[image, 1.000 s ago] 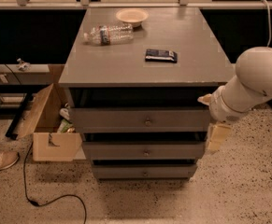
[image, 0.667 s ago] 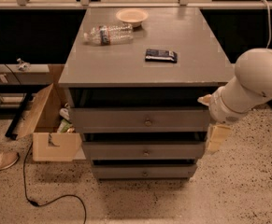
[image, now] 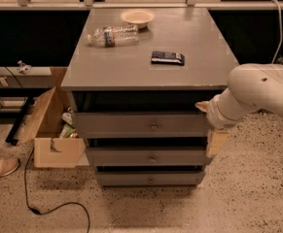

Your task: Open top drawer

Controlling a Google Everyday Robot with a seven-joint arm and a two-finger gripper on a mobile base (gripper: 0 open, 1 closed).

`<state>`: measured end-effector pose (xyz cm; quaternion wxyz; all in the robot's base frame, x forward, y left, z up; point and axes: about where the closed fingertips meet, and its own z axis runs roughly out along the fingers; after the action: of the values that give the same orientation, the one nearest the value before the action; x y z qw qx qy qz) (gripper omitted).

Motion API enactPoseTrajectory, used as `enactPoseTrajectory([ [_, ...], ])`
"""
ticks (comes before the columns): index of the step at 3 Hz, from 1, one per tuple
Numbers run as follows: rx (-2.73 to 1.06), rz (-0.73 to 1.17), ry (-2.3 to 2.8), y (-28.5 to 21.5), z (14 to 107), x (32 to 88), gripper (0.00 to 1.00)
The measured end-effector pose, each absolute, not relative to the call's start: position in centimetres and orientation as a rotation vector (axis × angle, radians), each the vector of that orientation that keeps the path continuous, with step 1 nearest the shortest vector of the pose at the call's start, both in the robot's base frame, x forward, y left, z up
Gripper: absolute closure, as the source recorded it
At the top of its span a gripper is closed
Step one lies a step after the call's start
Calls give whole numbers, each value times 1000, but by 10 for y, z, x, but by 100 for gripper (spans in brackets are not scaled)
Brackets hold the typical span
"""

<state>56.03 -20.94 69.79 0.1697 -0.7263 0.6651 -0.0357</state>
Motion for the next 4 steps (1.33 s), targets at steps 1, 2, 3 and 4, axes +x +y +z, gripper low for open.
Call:
enactPoseTrajectory([
  [1, -2108, -103, 1806, -203, 683, 584, 0],
  [2, -2137, -81, 1769, -196, 665, 606, 0],
  [3, -2151, -54, 1769, -193, 648, 619, 0],
  [4, -2156, -6, 1799, -194, 626, 624, 18],
])
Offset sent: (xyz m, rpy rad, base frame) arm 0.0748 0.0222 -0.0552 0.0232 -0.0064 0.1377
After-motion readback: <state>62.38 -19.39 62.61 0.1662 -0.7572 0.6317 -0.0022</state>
